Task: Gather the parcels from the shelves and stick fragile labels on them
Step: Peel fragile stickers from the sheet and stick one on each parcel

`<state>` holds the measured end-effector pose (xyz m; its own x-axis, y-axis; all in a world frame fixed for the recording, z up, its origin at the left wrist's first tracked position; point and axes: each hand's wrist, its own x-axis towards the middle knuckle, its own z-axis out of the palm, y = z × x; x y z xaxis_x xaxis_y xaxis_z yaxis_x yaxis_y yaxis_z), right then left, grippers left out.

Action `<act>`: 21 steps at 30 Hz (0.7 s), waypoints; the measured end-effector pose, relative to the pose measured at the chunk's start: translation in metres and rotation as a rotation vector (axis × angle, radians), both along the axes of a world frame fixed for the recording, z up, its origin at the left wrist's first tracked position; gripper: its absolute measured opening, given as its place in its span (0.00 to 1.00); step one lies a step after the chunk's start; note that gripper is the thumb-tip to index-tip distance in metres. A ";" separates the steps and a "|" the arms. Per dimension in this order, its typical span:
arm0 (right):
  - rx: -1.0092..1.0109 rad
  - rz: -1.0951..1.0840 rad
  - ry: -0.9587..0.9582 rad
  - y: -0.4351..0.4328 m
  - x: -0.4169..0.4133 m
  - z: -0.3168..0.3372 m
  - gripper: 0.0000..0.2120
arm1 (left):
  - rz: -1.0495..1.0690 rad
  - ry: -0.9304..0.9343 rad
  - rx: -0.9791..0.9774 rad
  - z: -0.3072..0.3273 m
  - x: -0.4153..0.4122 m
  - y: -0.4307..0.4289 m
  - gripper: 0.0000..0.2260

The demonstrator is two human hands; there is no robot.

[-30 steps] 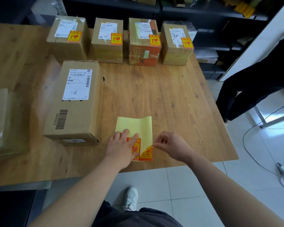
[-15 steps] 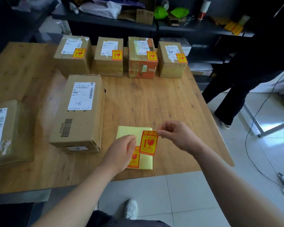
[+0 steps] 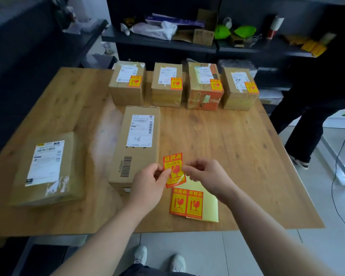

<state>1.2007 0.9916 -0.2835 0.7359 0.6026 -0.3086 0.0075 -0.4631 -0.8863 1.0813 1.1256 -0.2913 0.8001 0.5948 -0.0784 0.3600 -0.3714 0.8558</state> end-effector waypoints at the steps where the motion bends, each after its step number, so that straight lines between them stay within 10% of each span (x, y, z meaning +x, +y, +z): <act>1: 0.011 0.003 0.016 0.008 -0.005 0.000 0.07 | 0.002 0.005 -0.007 0.001 -0.001 0.007 0.09; 21: -0.229 -0.185 -0.092 0.121 -0.011 -0.002 0.14 | 0.070 0.121 -0.018 0.000 0.025 0.113 0.12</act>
